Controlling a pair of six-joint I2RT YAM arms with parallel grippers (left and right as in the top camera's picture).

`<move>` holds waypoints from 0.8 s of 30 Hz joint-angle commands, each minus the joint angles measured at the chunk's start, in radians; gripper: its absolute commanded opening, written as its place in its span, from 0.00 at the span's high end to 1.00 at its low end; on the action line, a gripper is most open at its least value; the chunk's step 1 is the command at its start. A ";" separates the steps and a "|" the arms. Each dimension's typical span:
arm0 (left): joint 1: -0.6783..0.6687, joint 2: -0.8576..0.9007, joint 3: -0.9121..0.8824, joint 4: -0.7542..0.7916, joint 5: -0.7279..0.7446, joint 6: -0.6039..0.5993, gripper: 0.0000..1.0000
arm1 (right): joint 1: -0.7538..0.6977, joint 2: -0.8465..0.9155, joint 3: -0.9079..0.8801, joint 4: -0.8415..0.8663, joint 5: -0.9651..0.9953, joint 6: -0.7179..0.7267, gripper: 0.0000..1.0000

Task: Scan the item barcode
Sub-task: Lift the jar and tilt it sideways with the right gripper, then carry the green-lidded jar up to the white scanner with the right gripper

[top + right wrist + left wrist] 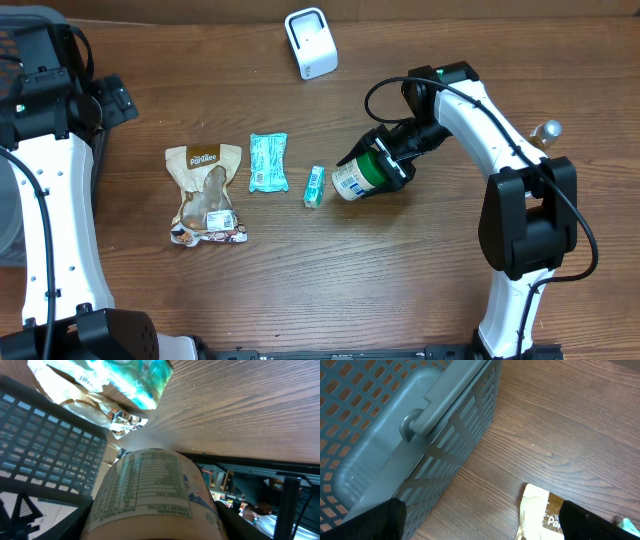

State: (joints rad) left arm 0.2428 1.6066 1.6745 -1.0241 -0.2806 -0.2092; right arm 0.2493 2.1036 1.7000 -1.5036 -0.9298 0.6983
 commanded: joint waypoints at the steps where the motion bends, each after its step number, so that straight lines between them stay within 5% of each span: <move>1: 0.006 0.002 0.011 0.003 0.001 0.003 0.00 | -0.002 -0.009 0.022 -0.002 -0.064 -0.008 0.49; 18: 0.006 0.002 0.011 0.003 0.001 0.003 0.00 | -0.002 -0.009 0.022 0.036 -0.056 -0.008 0.48; 24: 0.006 0.002 0.011 0.003 0.001 0.003 0.00 | -0.002 -0.009 0.022 0.116 0.095 -0.008 0.48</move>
State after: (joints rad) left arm 0.2428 1.6066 1.6745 -1.0241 -0.2806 -0.2092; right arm 0.2497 2.1036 1.7000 -1.4117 -0.9047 0.6971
